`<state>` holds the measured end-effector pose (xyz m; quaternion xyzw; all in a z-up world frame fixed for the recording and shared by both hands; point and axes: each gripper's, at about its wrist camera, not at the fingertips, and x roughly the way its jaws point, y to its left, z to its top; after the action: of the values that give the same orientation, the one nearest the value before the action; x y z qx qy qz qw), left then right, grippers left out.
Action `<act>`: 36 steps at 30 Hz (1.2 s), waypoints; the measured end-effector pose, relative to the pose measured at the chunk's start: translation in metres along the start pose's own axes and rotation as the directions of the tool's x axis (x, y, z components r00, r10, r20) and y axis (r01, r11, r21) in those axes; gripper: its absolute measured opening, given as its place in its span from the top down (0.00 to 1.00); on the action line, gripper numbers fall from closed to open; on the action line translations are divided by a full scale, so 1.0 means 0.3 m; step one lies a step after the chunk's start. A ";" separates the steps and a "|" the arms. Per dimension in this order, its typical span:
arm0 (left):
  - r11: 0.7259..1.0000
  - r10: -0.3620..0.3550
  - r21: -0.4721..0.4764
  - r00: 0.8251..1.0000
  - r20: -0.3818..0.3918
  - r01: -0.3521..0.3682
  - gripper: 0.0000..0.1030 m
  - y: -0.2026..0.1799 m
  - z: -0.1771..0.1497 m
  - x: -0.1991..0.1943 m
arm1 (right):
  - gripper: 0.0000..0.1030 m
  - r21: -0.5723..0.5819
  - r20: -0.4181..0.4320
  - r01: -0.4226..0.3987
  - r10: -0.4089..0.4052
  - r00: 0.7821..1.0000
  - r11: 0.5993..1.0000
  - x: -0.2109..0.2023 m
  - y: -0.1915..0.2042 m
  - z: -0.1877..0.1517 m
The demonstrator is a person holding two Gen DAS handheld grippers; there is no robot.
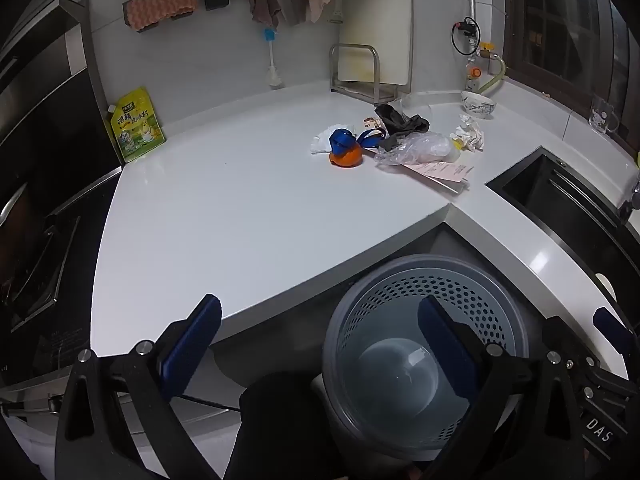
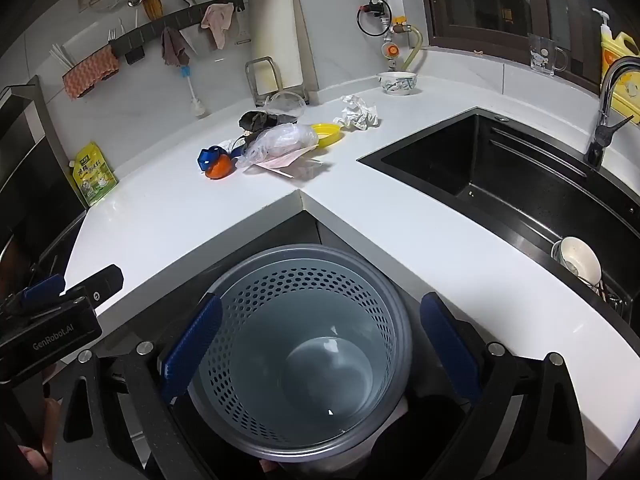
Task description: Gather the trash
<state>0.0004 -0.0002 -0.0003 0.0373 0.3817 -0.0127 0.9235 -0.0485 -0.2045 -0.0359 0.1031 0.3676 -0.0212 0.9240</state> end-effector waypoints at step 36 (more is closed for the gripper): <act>1.000 -0.002 0.004 1.000 0.014 0.002 0.06 -0.014 -0.005 -0.010 | 0.08 0.005 0.008 -0.005 0.005 1.000 1.000 -0.011 -0.005 0.007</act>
<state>-0.0030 -0.0043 0.0005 0.0386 0.3754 -0.0148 0.9260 -0.0496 -0.2064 -0.0323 0.1063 0.3636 -0.0201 0.9253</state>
